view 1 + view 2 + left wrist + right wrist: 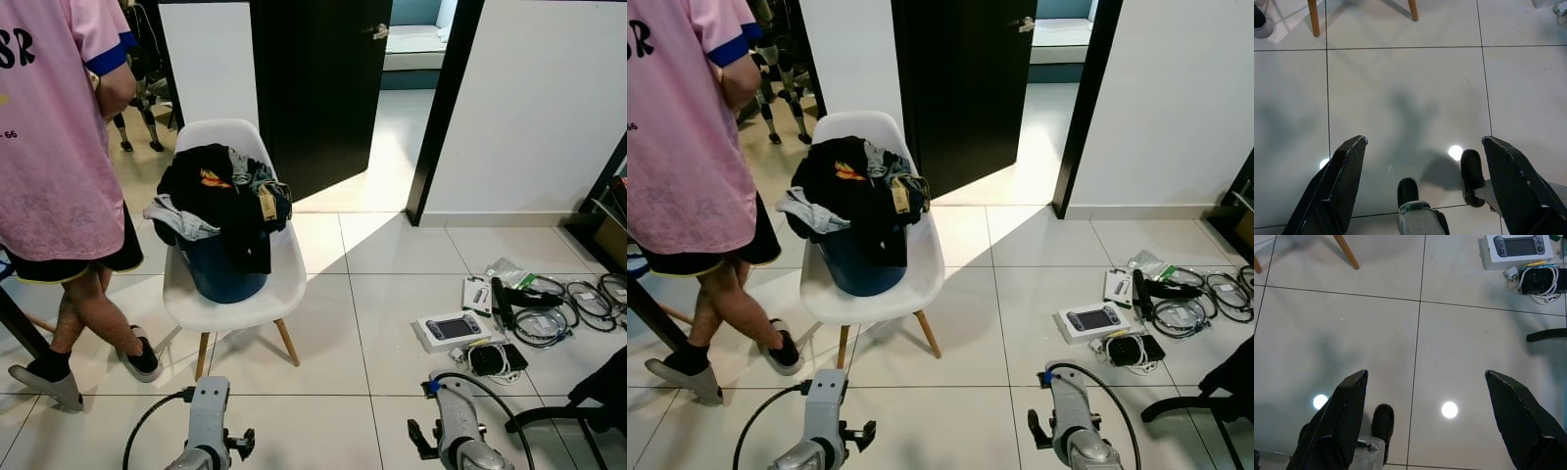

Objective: Hang hanger

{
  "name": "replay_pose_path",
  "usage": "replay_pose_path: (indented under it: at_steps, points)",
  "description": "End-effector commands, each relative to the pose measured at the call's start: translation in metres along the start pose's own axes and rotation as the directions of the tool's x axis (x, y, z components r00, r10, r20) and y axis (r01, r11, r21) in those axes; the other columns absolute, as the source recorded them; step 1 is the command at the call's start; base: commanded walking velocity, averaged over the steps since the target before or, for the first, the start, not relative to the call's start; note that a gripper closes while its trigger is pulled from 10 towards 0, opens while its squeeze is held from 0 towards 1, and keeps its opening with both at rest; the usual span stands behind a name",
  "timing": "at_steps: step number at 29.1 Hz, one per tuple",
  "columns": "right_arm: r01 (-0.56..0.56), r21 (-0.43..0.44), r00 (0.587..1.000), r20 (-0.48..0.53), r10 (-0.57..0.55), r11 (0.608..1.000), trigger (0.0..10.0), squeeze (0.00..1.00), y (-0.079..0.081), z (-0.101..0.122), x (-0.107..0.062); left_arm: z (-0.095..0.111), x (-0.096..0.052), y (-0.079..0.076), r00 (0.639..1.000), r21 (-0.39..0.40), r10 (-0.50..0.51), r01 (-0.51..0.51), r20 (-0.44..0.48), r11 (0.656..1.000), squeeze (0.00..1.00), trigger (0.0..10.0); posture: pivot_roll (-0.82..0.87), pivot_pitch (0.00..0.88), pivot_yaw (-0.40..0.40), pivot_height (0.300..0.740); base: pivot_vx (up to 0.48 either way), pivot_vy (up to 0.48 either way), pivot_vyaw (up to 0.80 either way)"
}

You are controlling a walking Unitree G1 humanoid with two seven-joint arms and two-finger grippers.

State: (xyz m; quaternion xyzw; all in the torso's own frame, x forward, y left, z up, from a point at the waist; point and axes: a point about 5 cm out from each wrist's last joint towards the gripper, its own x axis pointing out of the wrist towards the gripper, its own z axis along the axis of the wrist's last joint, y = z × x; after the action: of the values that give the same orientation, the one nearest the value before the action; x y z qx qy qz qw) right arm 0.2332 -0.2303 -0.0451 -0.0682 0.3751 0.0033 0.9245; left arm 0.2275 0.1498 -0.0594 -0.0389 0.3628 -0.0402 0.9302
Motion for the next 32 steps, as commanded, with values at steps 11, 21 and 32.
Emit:
replay_pose_path:
  at_steps: [11, 21, 32]
  points:
    - [-0.002, -0.009, 1.0, 0.004, 0.002, 1.0, 10.0, 0.0, 0.0007, 0.0014, 0.0004, -0.0008, -0.0002, 0.001, 1.0, -0.001, -0.001, 0.001, -0.005, 1.0, 0.0, 10.0, -0.01, 0.0, -0.007, 0.74, 0.0, 0.0, 0.0]
    - [0.0, -0.014, 1.0, -0.007, 0.0, 1.0, 10.0, 0.0, 0.0009, 0.0008, 0.0006, 0.0005, -0.0003, 0.0009, 1.0, -0.019, -0.008, 0.009, 0.011, 1.0, 0.0, 10.0, -0.01, 0.0, -0.006, 0.74, 0.0, 0.0, 0.0]
    - [0.04, 0.017, 0.999, 0.008, -0.04, 0.999, 10.0, 0.0, -0.002, -0.0004, -0.0004, 0.004, -0.0023, -0.0001, 0.993, -0.177, 0.029, -0.008, 0.115, 0.984, 0.0, 10.0, -0.03, 0.0, -0.011, 0.74, 0.0, 0.0, -0.77]
